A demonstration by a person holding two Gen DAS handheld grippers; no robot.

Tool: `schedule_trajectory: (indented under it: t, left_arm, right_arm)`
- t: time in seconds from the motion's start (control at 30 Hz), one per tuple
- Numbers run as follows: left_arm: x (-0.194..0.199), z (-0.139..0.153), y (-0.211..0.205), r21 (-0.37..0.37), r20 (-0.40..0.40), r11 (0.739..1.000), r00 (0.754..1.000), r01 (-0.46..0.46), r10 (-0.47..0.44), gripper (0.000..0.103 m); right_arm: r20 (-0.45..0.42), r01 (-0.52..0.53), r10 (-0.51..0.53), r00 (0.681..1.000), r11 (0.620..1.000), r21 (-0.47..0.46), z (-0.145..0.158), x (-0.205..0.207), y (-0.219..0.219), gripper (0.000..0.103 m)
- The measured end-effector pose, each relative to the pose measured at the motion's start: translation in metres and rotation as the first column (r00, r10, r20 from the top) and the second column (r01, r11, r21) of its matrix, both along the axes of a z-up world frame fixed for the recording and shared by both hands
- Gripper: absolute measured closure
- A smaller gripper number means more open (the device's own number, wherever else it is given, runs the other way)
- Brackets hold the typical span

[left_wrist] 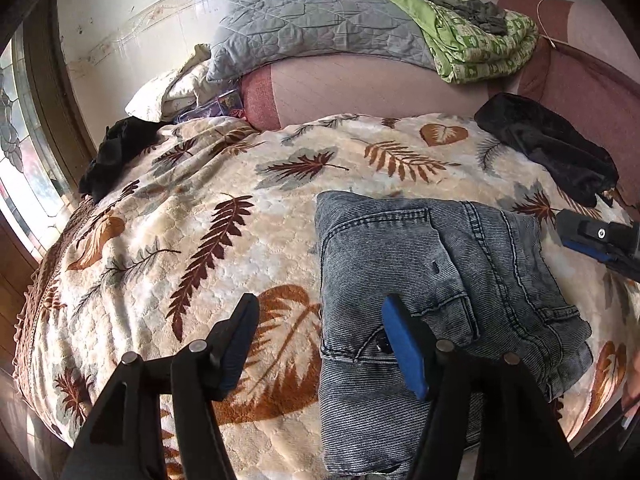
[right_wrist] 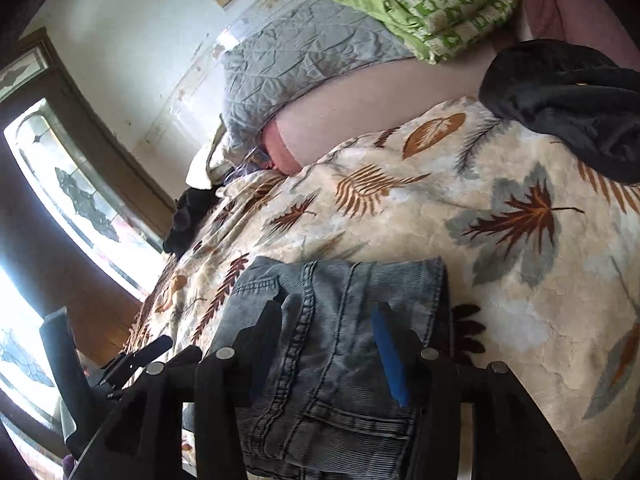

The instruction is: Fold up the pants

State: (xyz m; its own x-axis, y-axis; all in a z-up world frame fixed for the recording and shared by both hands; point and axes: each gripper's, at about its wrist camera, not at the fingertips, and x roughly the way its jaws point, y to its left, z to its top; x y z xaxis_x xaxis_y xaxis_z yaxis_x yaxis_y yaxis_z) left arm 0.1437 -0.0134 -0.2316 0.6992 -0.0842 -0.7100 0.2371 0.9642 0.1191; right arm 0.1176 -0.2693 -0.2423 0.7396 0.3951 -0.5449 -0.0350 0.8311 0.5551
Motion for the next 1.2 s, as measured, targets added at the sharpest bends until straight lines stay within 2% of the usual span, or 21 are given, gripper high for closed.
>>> schedule_trajectory:
  t: [0.17, 0.43, 0.5, 0.6, 0.73, 0.8, 0.9, 1.1, 1.13, 1.2]
  left_arm:
    - [0.004, -0.002, 0.004, 0.013, 0.0, 1.0, 1.0, -0.025, 0.025, 0.038]
    - [0.014, -0.02, 0.007, 0.05, -0.053, 0.998, 0.997, -0.047, 0.05, 0.038]
    - [0.015, -0.023, 0.007, 0.06, -0.051, 0.997, 0.997, -0.049, 0.052, 0.032]
    - [0.019, -0.031, 0.006, 0.08, -0.074, 0.995, 0.996, -0.052, 0.058, 0.028]
    - [0.024, -0.039, 0.008, 0.074, -0.106, 0.994, 0.991, -0.075, 0.083, 0.023]
    - [0.024, -0.04, 0.011, 0.069, -0.105, 0.993, 0.989, -0.097, 0.104, 0.018]
    - [0.02, -0.037, 0.012, 0.07, -0.09, 0.992, 0.99, -0.102, 0.108, 0.018]
    - [0.007, -0.025, 0.016, 0.067, -0.054, 0.991, 0.992, -0.112, 0.116, 0.018]
    - [0.006, -0.025, 0.017, 0.071, -0.051, 0.991, 0.991, -0.117, 0.12, 0.018]
    - [0.006, -0.027, 0.016, 0.081, -0.055, 0.989, 0.991, -0.12, 0.125, 0.018]
  right_arm:
    - [-0.022, -0.028, 0.027, 0.999, 0.998, -0.05, -0.008, 0.014, 0.028, 0.053]
    - [-0.115, 0.01, -0.011, 0.993, 1.0, -0.012, -0.038, 0.055, 0.036, 0.053]
    - [-0.137, 0.009, -0.014, 0.991, 0.999, -0.032, -0.044, 0.062, 0.04, 0.052]
    - [-0.173, -0.013, -0.003, 0.985, 0.996, -0.089, -0.053, 0.069, 0.048, 0.052]
    - [-0.176, -0.046, 0.02, 0.984, 0.988, -0.144, -0.057, 0.071, 0.054, 0.052]
    - [-0.167, -0.04, 0.022, 0.986, 0.993, -0.11, -0.055, 0.068, 0.049, 0.052]
    - [-0.137, -0.025, 0.015, 0.99, 0.997, -0.073, -0.043, 0.051, 0.041, 0.052]
    - [-0.084, -0.044, 0.032, 0.996, 0.987, -0.156, -0.016, -0.001, 0.045, 0.052]
    - [-0.087, -0.047, 0.032, 0.996, 0.984, -0.172, -0.015, -0.007, 0.047, 0.052]
    - [-0.154, -0.083, 0.051, 0.987, 0.974, -0.209, -0.028, -0.011, 0.054, 0.052]
